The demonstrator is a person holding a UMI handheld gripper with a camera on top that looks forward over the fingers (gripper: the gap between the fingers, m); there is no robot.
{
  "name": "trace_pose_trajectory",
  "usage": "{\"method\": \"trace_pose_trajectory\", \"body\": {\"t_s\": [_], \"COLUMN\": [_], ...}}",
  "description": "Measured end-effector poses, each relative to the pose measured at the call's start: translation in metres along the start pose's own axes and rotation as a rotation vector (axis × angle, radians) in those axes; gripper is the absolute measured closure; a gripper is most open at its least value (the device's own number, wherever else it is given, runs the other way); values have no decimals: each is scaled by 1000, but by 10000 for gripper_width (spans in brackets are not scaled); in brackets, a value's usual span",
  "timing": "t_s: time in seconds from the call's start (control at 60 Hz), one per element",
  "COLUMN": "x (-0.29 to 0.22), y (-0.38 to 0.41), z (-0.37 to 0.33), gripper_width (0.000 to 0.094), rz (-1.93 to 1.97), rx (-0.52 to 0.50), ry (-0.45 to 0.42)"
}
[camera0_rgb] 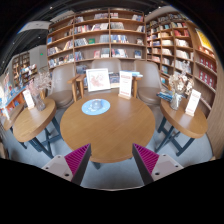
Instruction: Arrange mouse
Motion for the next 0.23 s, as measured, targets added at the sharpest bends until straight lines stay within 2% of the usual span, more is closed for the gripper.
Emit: {"method": "trace_pose_trajectory", "body": {"t_s": [0.233], "x": [-2], "y": [0], "z": [-10], "gripper_width": [90], "rz": [-27], "rx": [3], "ry": [-38]}}
Point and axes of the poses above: the point between the fingertips, and its own axes, seen from behind it with the camera up: y to the left, x down, z forward, the way the camera looks, the point moved 4 cm from there along -z, backward, against the way the camera looks, and after that the axes turned 8 degrees about z, right-handed, at the moved point
